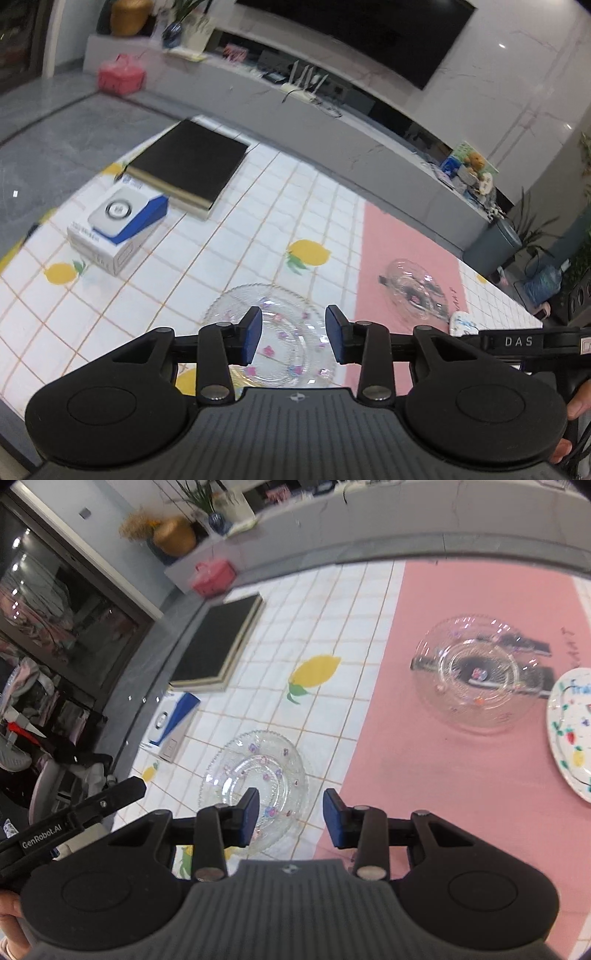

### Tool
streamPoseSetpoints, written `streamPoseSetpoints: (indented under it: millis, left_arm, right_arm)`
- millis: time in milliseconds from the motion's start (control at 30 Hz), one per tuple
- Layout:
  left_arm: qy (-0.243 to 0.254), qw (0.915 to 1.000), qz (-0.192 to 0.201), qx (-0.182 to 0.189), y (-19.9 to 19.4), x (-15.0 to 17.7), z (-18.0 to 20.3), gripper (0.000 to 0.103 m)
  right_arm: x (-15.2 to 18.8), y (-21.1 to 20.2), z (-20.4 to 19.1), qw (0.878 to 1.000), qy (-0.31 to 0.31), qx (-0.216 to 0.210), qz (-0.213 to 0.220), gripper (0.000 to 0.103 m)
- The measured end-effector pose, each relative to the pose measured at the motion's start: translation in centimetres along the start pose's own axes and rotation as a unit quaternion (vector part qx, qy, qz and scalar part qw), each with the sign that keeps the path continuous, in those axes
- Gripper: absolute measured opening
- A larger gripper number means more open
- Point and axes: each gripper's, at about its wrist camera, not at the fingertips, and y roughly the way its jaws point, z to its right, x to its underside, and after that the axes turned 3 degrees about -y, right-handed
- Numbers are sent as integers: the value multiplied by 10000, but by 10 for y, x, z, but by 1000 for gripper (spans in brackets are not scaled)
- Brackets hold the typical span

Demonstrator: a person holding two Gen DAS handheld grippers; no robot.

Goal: Organize plates and bowls
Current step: 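Move both grippers to the rim of the flower-decorated glass plate, then close both grippers on the glass plate rim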

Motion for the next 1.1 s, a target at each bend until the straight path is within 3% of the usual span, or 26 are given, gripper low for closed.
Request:
streamPoseSetpoints:
  millis: [333, 567, 867, 1100]
  left_arm:
    - [-404, 9976, -504, -244, 43, 9, -51, 42]
    - [-472, 9944, -907, -272, 64, 14, -69, 42]
    - [-572, 9933, -989, -177, 75, 13, -75, 29]
    - [-661, 9939, -859, -182, 79, 13, -75, 28]
  right_arm:
    - [-16, 64, 1, 9967, 0, 5, -818, 26]
    - [-23, 91, 5, 9933, 54, 59, -1156, 25]
    - [-28, 110, 12, 9897, 323, -22, -1391, 16]
    - [-27, 122, 20, 9857, 579, -181, -1574, 10]
